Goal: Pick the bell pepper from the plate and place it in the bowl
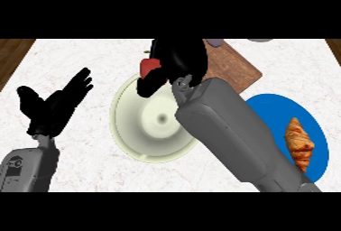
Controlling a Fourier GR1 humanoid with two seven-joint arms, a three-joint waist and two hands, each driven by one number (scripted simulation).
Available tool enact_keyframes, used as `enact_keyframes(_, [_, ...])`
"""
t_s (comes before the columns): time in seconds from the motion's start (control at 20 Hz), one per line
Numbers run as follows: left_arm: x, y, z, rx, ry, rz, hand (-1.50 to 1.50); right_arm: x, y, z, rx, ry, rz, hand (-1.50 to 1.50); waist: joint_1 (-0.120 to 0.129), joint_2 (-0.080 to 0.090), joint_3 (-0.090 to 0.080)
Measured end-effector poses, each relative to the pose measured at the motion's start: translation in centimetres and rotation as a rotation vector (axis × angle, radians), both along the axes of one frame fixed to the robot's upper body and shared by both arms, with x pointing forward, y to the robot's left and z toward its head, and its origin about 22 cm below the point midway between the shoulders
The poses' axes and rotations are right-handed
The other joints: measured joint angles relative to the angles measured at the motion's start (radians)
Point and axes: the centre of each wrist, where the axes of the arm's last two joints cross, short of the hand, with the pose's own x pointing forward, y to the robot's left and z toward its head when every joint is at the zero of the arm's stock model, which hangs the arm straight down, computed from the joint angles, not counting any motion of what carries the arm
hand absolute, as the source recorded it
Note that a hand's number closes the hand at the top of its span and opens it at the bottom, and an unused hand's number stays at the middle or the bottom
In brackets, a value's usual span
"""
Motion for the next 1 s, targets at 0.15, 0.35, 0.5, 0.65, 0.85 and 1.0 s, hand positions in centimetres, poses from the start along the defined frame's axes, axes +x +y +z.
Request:
enact_keyframes(0.15, [0.1, -0.3, 0.1, 0.005, -0.01, -0.003, 0.0, 2.0, 0.5, -2.5, 0.022, 0.039, -0.005, 1.5, 0.007, 0.002, 0.0])
enact_keyframes(0.35, [0.6, -0.7, 0.7, 0.009, -0.009, -0.023, 0.0, 4.0, -0.2, -4.1, 0.16, 0.111, -0.056, -1.5, 0.024, 0.007, 0.0])
enact_keyframes(0.5, [0.8, -0.9, 1.0, 0.006, -0.012, -0.036, 0.0, 5.0, -0.8, -5.3, 0.29, 0.144, -0.1, -1.5, 0.038, 0.011, 0.001])
enact_keyframes(0.65, [0.7, -1.3, 0.9, 0.002, -0.011, -0.042, 0.0, 6.0, -1.4, -6.3, 0.387, 0.131, -0.113, -1.5, 0.044, 0.013, 0.001])
enact_keyframes(0.85, [0.5, -1.2, 1.0, 0.008, -0.011, -0.05, 0.0, 6.9, -1.5, -7.3, 0.453, 0.062, -0.117, -1.5, 0.05, 0.013, 0.001])
enact_keyframes(1.0, [0.6, -1.2, 0.9, 0.0, -0.009, -0.043, 0.0, 7.5, -1.5, -7.5, 0.459, -0.005, -0.117, -1.5, 0.044, 0.013, 0.001])
